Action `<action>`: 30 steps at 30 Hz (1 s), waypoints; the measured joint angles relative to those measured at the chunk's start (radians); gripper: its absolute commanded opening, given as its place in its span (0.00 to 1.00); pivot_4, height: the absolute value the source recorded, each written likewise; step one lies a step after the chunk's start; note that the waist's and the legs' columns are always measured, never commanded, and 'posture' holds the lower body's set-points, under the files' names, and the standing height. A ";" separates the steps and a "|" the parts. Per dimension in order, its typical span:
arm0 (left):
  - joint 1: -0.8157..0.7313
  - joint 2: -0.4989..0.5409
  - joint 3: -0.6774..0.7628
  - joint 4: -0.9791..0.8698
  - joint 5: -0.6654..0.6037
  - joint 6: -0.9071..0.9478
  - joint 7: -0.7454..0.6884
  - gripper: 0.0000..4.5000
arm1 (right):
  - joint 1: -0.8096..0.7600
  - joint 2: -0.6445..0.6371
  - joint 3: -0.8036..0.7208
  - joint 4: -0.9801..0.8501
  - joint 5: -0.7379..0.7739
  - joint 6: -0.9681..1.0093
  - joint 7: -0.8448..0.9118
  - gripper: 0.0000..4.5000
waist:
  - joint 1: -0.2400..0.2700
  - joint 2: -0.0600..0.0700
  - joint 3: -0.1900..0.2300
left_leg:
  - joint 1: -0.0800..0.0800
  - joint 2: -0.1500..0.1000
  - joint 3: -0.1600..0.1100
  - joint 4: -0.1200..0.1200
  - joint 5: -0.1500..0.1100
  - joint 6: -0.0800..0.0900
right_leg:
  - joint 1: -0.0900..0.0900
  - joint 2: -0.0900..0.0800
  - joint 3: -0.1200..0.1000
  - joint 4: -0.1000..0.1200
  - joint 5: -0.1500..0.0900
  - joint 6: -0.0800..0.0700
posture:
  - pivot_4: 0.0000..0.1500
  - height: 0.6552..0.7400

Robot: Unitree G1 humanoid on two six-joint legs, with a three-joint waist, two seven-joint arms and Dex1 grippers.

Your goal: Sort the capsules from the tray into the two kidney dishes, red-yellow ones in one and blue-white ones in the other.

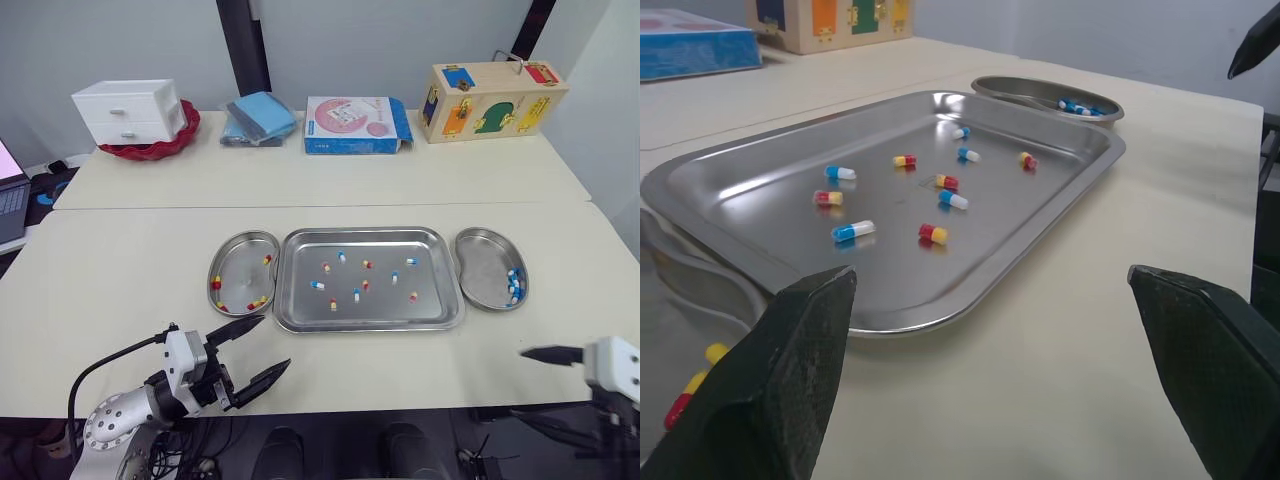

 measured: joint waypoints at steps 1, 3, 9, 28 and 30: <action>0.002 0.000 -0.002 0.004 0.000 -0.004 0.000 1.00 | -0.057 -0.002 0.030 -0.012 0.022 0.040 -0.037 0.99 | 0.000 -0.001 -0.001 | 0.000 0.000 0.000 0.000 0.000 0.000 | 0.000 0.000 0.000 0.000 0.000 0.000 | 1.00 0.62; 0.005 0.000 -0.005 0.007 0.001 -0.014 0.002 1.00 | -0.164 -0.013 0.102 -0.035 0.065 0.111 -0.106 0.99 | 0.003 -0.003 -0.001 | 0.000 0.000 0.000 0.000 0.000 0.000 | 0.000 0.000 0.000 0.000 0.000 0.000 | 1.00 0.62; 0.015 -0.003 -0.019 0.012 0.005 -0.038 0.014 1.00 | -0.477 0.025 0.436 -0.013 0.034 0.187 -0.246 0.99 | 0.002 -0.005 -0.003 | -0.001 0.000 -0.001 0.000 0.000 0.000 | -0.001 0.000 -0.001 0.000 0.000 0.000 | 1.00 0.62; 0.040 -0.005 -0.056 -0.003 0.007 -0.058 0.061 1.00 | -1.195 0.490 1.075 0.474 -0.244 0.322 -0.410 0.48 | 0.002 -0.004 -0.003 | -0.006 0.000 -0.004 -0.001 0.000 0.000 | -0.006 0.000 -0.004 0.002 0.000 -0.001 | 1.00 0.62; 0.034 -0.006 -0.065 -0.005 0.008 -0.058 0.067 1.00 | -1.224 0.525 1.109 0.540 -0.265 0.316 -0.409 0.48 | 0.001 -0.004 -0.003 | -0.006 0.000 -0.004 -0.001 0.000 0.000 | -0.007 0.001 -0.004 0.002 0.000 -0.001 | 1.00 0.62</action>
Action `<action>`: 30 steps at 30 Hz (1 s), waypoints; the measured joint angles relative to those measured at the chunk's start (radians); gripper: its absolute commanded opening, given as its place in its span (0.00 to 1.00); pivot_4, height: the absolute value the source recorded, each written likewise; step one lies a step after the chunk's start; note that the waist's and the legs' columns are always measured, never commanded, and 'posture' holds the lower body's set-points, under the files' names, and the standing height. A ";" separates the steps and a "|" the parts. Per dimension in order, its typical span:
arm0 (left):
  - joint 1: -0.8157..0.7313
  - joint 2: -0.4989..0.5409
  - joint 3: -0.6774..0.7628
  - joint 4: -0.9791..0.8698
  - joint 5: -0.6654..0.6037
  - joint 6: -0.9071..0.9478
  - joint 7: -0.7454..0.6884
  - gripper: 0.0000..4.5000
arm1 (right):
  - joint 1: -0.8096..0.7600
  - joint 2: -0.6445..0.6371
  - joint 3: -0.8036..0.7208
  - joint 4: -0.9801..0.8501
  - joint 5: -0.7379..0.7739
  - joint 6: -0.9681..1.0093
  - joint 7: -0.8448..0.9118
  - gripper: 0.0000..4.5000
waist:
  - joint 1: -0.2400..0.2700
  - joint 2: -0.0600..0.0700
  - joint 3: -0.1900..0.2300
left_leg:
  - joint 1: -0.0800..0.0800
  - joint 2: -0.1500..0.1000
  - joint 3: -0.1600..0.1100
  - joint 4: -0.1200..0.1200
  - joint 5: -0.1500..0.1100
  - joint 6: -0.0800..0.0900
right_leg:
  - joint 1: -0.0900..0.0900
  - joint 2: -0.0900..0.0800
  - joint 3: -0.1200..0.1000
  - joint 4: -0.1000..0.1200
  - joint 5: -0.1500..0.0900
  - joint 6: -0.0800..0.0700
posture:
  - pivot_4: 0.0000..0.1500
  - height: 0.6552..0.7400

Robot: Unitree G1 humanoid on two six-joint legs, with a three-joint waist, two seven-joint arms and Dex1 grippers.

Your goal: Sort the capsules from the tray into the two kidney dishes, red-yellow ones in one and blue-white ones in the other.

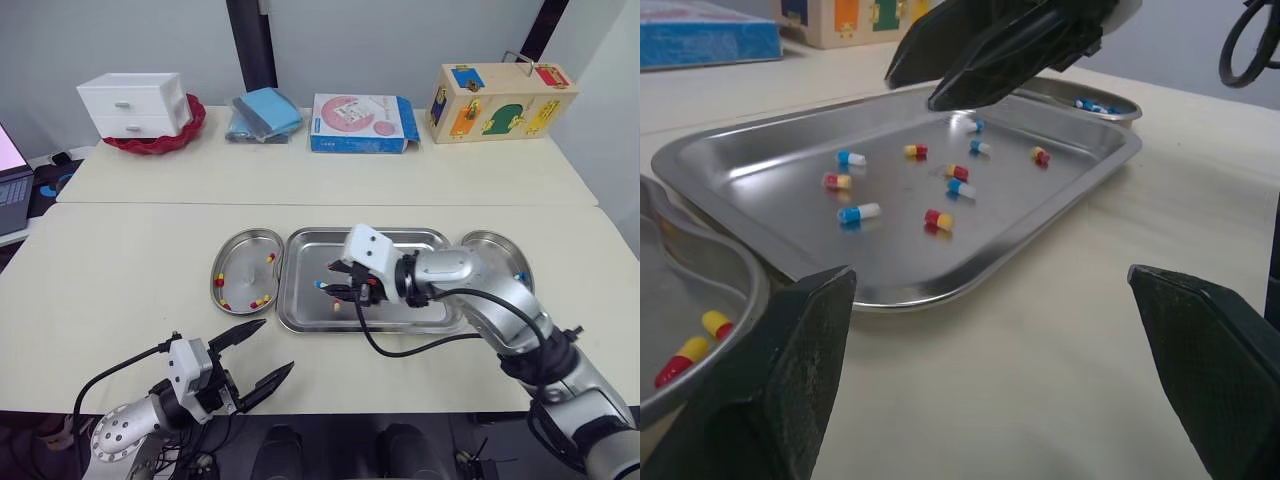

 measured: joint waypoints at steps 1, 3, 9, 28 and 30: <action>0.000 -0.001 -0.004 -0.001 0.001 0.000 0.006 1.00 | -0.016 0.024 0.019 0.047 -0.017 -0.008 0.002 0.48 | -0.001 0.000 0.000 | 0.000 0.000 0.000 0.000 0.000 0.000 | 0.000 0.000 0.000 0.000 0.000 0.000 | 1.00 0.62; 0.002 -0.001 -0.004 -0.003 0.002 -0.001 0.012 1.00 | -0.025 0.047 0.036 0.100 -0.035 -0.023 0.006 0.48 | -0.001 0.000 0.000 | 0.000 0.000 0.000 0.000 0.000 0.000 | 0.000 0.000 0.000 0.000 0.000 0.000 | 1.00 0.62; 0.017 -0.001 -0.007 -0.010 0.007 -0.002 0.021 1.00 | -0.043 0.083 0.071 0.230 -0.101 -0.085 0.030 0.48 | -0.003 0.001 0.000 | 0.000 0.000 0.000 0.000 0.000 0.000 | -0.001 0.000 0.000 0.001 0.000 0.000 | 1.00 0.62; 0.023 0.000 -0.008 -0.035 0.009 -0.005 0.036 1.00 | -0.075 0.153 0.070 0.431 -0.243 -0.230 0.077 0.06 | -0.003 0.001 0.001 | 0.000 0.000 0.000 0.000 0.000 0.000 | -0.001 0.000 0.000 0.001 0.000 0.000 | 1.00 0.62; 0.023 0.000 -0.008 -0.037 0.008 -0.005 0.036 1.00 | -0.076 0.152 0.070 0.429 -0.253 -0.235 0.087 0.00 | -0.003 0.001 0.001 | 0.000 0.000 0.000 0.000 0.000 0.000 | -0.001 0.000 0.000 0.001 0.000 0.000 | 1.00 0.62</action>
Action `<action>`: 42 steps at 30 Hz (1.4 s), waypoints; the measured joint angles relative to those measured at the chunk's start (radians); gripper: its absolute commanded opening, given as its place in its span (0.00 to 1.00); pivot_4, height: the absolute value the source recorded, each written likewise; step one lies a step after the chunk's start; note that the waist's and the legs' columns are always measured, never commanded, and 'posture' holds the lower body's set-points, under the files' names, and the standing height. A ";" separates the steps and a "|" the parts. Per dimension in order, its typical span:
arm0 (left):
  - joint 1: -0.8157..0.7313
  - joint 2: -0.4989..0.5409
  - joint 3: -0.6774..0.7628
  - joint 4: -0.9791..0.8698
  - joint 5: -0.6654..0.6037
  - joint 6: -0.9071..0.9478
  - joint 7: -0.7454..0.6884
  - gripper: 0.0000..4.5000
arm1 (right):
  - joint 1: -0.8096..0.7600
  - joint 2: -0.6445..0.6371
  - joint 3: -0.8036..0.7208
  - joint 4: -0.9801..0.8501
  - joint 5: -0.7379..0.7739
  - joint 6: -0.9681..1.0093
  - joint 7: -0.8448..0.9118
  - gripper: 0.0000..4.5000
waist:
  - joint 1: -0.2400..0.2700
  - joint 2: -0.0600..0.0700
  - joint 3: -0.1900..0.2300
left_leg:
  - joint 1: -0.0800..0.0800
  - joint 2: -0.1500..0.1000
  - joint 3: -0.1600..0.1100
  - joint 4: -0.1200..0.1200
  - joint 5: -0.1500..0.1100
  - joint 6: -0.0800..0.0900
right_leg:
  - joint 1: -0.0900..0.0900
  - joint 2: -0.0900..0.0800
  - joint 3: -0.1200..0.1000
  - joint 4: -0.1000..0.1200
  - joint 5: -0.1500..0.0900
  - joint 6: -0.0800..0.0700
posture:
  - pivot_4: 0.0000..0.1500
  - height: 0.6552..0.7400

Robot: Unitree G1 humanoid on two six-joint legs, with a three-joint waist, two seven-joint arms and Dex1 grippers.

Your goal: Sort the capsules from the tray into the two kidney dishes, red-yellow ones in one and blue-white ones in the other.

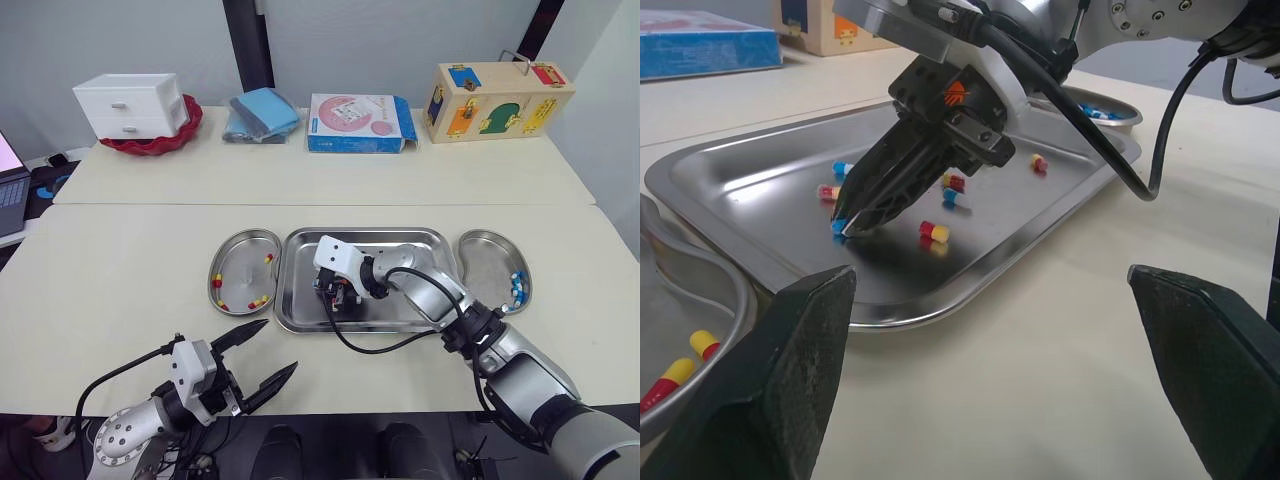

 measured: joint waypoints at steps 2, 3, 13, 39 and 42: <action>0.000 0.002 0.000 -0.001 -0.001 0.004 0.000 1.00 | 0.000 0.000 0.000 -0.003 -0.001 0.001 0.007 0.00 | 0.000 0.000 0.000 | 0.000 0.000 0.000 0.000 0.000 0.000 | 0.000 0.000 0.000 0.000 0.000 0.000 | 1.00 0.62; -0.001 0.006 0.000 -0.001 -0.003 0.008 -0.003 1.00 | 0.001 -0.002 0.000 -0.009 -0.001 0.002 0.017 0.00 | 0.000 0.000 0.000 | 0.000 0.000 0.000 0.000 0.000 0.000 | 0.000 0.000 0.000 0.000 0.000 0.000 | 1.00 0.62; -0.068 0.068 -0.004 0.010 -0.061 0.023 -0.117 1.00 | 0.162 -0.181 -0.242 -0.495 0.121 0.182 0.060 0.00 | 0.014 0.002 0.001 | -0.002 0.000 -0.001 0.000 0.000 0.000 | 0.000 0.000 -0.002 -0.002 0.000 0.000 | 1.00 0.62; -0.284 0.045 -0.084 0.047 -0.134 0.078 -0.220 1.00 | 0.721 -0.593 -0.898 -0.691 0.230 0.333 -0.117 0.00 | 0.004 0.003 0.002 | -0.001 0.000 0.000 0.000 0.000 0.000 | 0.001 0.000 0.000 -0.002 0.000 0.000 | 1.00 0.62; -0.287 0.045 -0.087 0.046 -0.133 0.091 -0.215 1.00 | 0.723 -0.604 -0.890 -0.669 0.219 0.310 -0.131 0.00 | 0.004 0.004 0.002 | -0.001 0.000 0.000 0.000 0.000 0.000 | 0.001 0.000 0.000 -0.002 0.000 0.000 | 1.00 0.62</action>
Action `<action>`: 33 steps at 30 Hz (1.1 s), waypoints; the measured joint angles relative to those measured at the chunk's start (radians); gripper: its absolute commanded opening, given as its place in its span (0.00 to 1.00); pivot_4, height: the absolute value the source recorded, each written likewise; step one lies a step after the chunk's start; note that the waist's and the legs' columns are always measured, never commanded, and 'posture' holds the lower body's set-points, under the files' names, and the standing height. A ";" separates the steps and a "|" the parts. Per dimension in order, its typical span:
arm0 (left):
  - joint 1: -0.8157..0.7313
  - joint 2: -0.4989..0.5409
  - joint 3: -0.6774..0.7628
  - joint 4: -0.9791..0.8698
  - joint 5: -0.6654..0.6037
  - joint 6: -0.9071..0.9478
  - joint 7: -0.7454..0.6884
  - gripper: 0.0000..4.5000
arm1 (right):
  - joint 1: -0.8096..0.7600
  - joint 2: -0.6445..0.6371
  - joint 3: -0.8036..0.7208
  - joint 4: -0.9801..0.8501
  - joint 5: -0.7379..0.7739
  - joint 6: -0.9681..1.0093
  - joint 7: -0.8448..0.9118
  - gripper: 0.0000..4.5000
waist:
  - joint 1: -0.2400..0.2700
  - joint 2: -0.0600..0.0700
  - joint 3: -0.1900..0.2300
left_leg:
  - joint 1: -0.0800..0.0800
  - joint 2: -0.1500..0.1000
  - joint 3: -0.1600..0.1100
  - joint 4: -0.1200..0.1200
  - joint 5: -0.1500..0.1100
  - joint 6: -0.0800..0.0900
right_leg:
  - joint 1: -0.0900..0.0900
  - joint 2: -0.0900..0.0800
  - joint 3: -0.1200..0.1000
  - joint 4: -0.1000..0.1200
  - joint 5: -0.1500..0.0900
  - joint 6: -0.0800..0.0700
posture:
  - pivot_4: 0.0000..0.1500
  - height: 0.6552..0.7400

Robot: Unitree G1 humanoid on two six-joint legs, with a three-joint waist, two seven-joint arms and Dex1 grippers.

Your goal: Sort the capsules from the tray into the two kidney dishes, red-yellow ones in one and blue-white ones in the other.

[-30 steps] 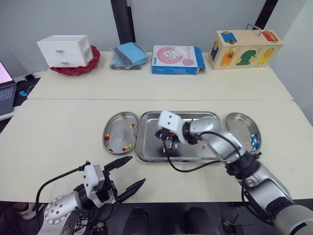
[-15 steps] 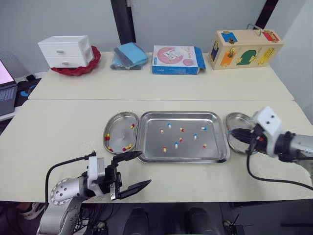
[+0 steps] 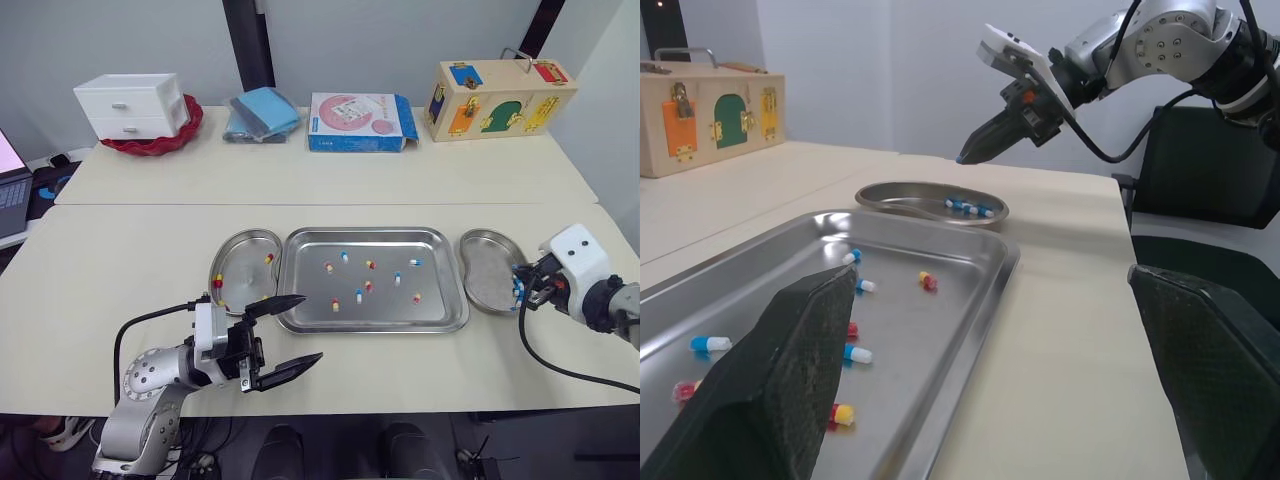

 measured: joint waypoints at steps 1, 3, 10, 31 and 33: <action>-0.002 0.000 -0.002 -0.001 0.000 0.004 0.005 1.00 | 0.000 -0.001 0.000 0.006 -0.002 -0.006 -0.002 0.14 | 0.000 0.000 0.000 | 0.000 0.000 0.000 0.000 0.000 0.000 | 0.000 0.000 0.000 0.000 0.000 0.000 | 1.00 0.62; -0.007 0.000 -0.002 -0.003 0.000 0.006 0.015 1.00 | 0.000 -0.001 0.000 0.014 -0.002 -0.017 -0.004 0.21 | 0.000 0.000 0.000 | 0.000 0.000 0.000 0.000 0.000 0.000 | 0.000 0.000 0.000 0.000 0.000 0.000 | 1.00 0.62; -0.008 0.000 -0.002 -0.018 0.002 0.010 0.033 1.00 | -0.002 -0.023 0.000 0.026 -0.002 -0.046 -0.004 0.64 | 0.000 0.000 0.000 | 0.000 0.000 0.000 0.000 0.000 0.000 | 0.000 0.000 0.000 0.000 0.000 0.000 | 1.00 0.62; 0.024 0.009 0.066 -0.097 -0.004 0.103 0.199 1.00 | 0.139 -0.003 -0.131 0.009 0.032 -0.281 0.047 0.99 | 0.001 0.000 0.000 | 0.000 0.000 0.000 0.000 0.000 0.000 | 0.001 0.000 0.000 0.000 0.000 0.000 | 1.00 0.62; 0.078 0.035 0.133 -0.123 -0.001 0.141 0.265 1.00 | 0.217 0.029 -0.176 -0.020 0.062 -0.359 0.095 0.99 | 0.001 0.000 0.000 | 0.000 0.000 0.000 0.000 0.000 0.000 | 0.001 0.000 0.000 -0.001 0.000 0.000 | 1.00 0.62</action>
